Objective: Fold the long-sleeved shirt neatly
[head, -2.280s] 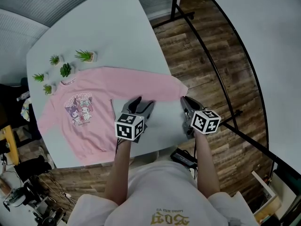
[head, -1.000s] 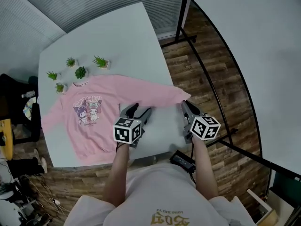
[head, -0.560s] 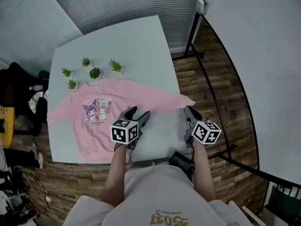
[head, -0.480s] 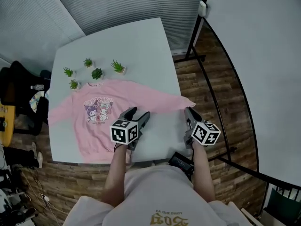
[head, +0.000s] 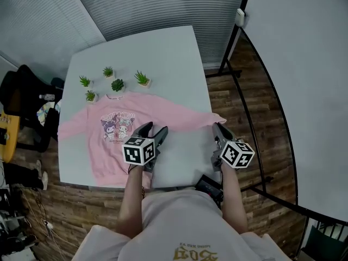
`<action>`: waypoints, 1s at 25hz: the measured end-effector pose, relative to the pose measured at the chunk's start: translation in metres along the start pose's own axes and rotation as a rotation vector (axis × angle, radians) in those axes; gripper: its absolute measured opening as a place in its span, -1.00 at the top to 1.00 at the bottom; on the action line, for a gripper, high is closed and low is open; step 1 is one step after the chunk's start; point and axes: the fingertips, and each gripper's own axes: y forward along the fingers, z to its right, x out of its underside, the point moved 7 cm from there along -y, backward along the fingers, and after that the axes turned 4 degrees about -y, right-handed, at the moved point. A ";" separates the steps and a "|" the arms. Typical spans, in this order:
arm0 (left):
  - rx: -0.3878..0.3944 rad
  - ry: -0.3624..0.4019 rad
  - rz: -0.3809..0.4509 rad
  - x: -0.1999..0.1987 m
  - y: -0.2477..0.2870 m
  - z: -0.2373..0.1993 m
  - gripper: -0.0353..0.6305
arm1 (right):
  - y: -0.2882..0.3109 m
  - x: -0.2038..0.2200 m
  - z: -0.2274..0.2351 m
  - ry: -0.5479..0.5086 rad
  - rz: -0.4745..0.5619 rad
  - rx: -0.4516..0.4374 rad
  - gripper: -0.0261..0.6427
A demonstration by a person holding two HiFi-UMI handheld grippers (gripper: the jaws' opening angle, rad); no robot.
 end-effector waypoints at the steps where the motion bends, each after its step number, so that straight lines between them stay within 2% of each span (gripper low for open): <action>1: -0.006 0.004 0.005 -0.002 -0.002 -0.003 0.04 | 0.002 -0.002 -0.002 -0.003 0.004 -0.008 0.86; 12: -0.076 -0.008 0.063 -0.015 -0.039 -0.031 0.04 | 0.026 -0.006 -0.034 -0.044 -0.007 -0.087 0.86; 16: -0.124 -0.020 0.102 -0.020 -0.061 -0.045 0.04 | 0.035 -0.006 -0.049 -0.060 -0.017 -0.127 0.86; 25: -0.238 -0.094 0.156 -0.019 -0.106 -0.078 0.04 | 0.059 -0.017 -0.086 -0.087 -0.015 -0.225 0.86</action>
